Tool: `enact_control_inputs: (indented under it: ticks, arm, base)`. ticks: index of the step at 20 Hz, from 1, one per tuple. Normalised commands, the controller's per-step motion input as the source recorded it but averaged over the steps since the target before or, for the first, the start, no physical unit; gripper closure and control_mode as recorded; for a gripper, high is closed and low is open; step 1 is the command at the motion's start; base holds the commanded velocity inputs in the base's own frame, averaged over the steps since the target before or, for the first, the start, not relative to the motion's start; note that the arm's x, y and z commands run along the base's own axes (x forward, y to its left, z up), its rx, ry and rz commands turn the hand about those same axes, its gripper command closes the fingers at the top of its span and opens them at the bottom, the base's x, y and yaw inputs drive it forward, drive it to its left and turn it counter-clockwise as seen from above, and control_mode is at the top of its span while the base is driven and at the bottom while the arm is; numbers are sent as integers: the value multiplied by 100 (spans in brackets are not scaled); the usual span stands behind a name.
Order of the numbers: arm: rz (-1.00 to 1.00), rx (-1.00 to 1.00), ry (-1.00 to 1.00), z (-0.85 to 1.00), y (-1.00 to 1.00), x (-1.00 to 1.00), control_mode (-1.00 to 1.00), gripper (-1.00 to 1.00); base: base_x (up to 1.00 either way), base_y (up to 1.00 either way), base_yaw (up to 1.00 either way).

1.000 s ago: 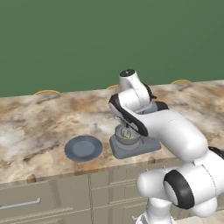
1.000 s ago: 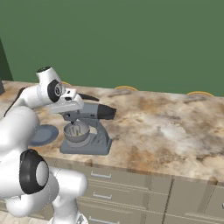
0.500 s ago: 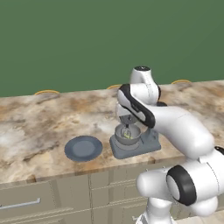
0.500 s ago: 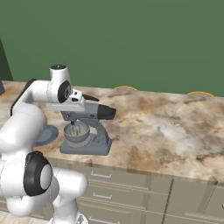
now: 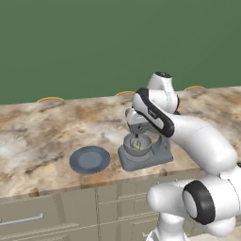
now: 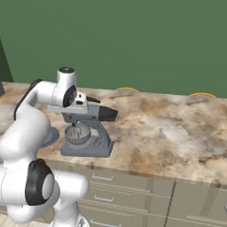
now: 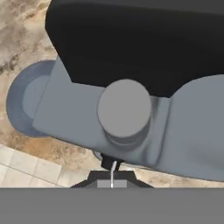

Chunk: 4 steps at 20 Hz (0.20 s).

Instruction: Add butter and sugar cubes to the stand mixer bowl and then turn on the stand mixer to begin making frosting.

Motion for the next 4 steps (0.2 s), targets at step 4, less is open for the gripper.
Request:
enact_control_inputs:
  ticks: [4]
  arm:
    - [9, 9, 0, -100, -25, 0, -100, 100]
  base:
    - [0, 0, 0]
